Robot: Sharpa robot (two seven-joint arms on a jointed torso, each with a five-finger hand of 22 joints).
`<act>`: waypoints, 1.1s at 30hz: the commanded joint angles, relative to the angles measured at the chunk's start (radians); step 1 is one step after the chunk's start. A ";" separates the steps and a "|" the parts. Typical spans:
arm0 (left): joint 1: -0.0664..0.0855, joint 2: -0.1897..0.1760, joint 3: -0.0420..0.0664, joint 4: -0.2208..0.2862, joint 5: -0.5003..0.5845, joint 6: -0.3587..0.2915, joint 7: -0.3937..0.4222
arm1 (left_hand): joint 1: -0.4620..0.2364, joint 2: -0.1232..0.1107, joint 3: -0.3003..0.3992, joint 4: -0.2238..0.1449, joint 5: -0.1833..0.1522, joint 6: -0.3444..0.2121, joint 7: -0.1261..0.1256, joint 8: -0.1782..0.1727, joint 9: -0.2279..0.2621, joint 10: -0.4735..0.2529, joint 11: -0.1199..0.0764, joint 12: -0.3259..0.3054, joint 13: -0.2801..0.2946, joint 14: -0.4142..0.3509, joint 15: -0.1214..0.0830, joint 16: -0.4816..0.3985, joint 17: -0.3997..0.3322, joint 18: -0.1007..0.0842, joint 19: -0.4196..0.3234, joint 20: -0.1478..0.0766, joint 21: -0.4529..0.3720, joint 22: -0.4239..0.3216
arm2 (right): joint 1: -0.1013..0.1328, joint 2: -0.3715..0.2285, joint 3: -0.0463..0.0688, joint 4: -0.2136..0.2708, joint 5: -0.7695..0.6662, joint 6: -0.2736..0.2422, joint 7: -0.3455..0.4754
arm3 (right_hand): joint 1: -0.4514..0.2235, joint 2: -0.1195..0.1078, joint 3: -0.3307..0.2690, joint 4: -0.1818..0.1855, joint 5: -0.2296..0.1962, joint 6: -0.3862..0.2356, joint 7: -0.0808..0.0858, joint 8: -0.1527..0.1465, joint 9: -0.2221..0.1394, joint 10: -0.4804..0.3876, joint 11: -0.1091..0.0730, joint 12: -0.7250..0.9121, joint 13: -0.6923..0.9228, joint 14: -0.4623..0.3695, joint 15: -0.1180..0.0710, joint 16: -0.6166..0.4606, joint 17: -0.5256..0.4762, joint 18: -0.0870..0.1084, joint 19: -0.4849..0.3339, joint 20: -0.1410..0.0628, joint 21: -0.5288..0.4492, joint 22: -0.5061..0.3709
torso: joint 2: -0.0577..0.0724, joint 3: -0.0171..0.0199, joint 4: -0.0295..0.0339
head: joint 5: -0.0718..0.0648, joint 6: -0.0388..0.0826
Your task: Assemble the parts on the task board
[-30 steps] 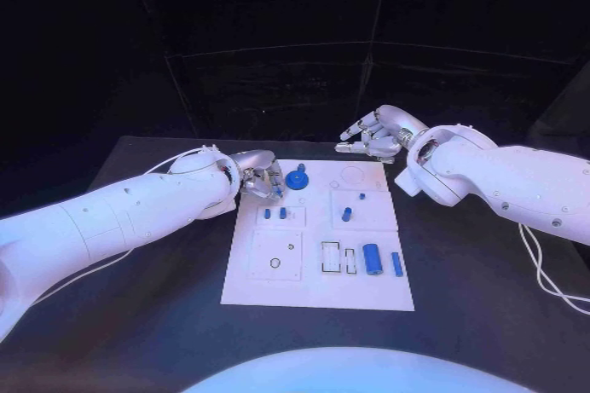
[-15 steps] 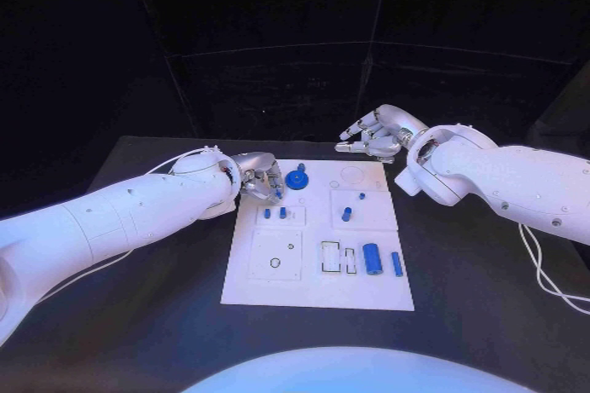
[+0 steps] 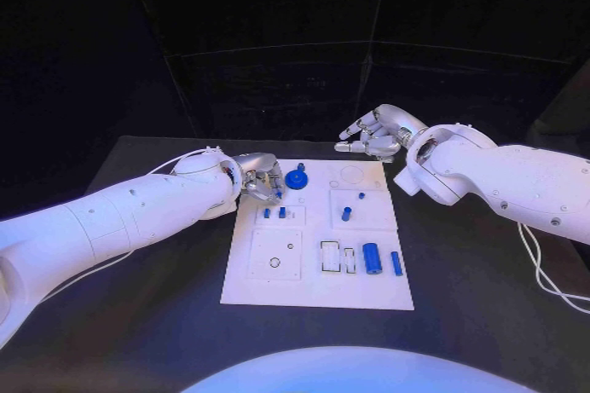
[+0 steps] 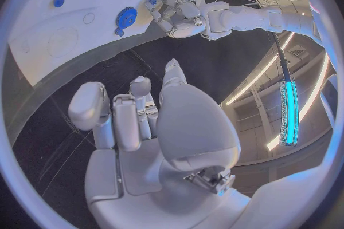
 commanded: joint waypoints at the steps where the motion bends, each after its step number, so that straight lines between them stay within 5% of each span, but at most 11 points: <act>1: 0.001 0.001 0.001 0.000 -0.007 0.002 -0.001 | -0.011 -0.002 -0.006 0.001 -0.003 -0.011 0.001 -0.008 -0.002 -0.004 0.004 -0.008 -0.001 0.006 0.002 -0.006 -0.001 -0.006 -0.004 0.007 -0.003 0.001 | 0.002 0.000 0.001 0.001 -0.002 -0.003 0.007 | 0.002 0.006 -0.004 -0.004 0.005 -0.007 0.001 0.006 0.001 -0.003 0.001 0.001 0.000 0.046 0.003 -0.004 0.004 0.011 -0.005 0.001 -0.005 -0.001 | 0.000 0.0000 -0.0008 | 0.000 0.000; 16: 0.001 -0.013 0.000 0.008 -0.007 -0.009 -0.015 | -0.015 -0.023 -0.020 0.000 -0.003 -0.088 0.016 -0.069 -0.005 -0.021 0.018 -0.037 0.000 0.003 0.013 -0.006 -0.014 -0.005 -0.007 0.017 -0.008 0.002 | 0.002 0.000 0.001 -0.011 -0.042 0.033 -0.018 | 0.021 0.013 -0.014 -0.010 0.005 -0.013 0.001 0.009 0.002 -0.120 0.002 -0.181 -0.191 0.030 0.002 -0.055 -0.059 0.025 -0.041 0.001 -0.056 -0.091 | 0.000 -0.0007 -0.0001 | -0.001 -0.001; 26: 0.000 -0.031 0.001 0.022 0.018 -0.058 0.013 | -0.019 -0.034 -0.035 0.002 -0.002 -0.122 0.018 -0.090 -0.003 -0.040 0.020 -0.052 0.000 0.001 0.014 -0.007 -0.025 -0.002 -0.012 0.019 -0.020 -0.008 | 0.002 0.004 0.000 -0.057 -0.206 0.129 -0.058 | 0.180 0.047 0.024 -0.089 -0.022 0.053 -0.014 0.054 0.005 -0.177 -0.010 -0.437 -0.404 0.032 -0.008 -0.082 -0.086 0.028 -0.033 -0.010 -0.081 -0.118 | 0.000 -0.0003 -0.0007 | -0.003 0.001; 30: 0.001 -0.069 0.007 0.044 0.102 -0.079 0.054 | -0.025 -0.040 -0.051 0.007 0.000 -0.118 0.023 -0.089 0.000 -0.055 0.027 -0.060 -0.001 -0.004 0.019 -0.013 -0.040 0.001 -0.020 0.023 -0.041 -0.025 | 0.001 0.001 0.000 -0.065 -0.355 0.154 -0.068 | 0.224 0.049 0.039 -0.111 -0.038 0.074 -0.021 0.057 0.003 -0.180 -0.007 -0.540 -0.502 0.037 -0.007 -0.076 -0.079 0.026 -0.024 -0.008 -0.076 -0.110 | -0.001 0.0004 0.0017 | -0.013 0.004; 33: 0.006 -0.099 0.012 0.057 0.265 -0.105 0.113 | -0.032 -0.038 -0.073 0.016 0.001 -0.109 0.027 -0.084 0.002 -0.068 0.032 -0.063 0.001 -0.030 0.024 -0.048 -0.113 0.017 -0.054 0.028 -0.119 -0.094 | -0.002 -0.002 0.000 -0.062 -0.454 0.157 -0.069 | 0.247 0.051 0.049 -0.124 -0.052 0.086 -0.021 0.052 0.001 -0.162 -0.008 -0.602 -0.575 0.039 -0.002 -0.075 -0.079 0.026 -0.021 -0.005 -0.074 -0.107 | -0.001 0.0014 0.0025 | -0.019 0.008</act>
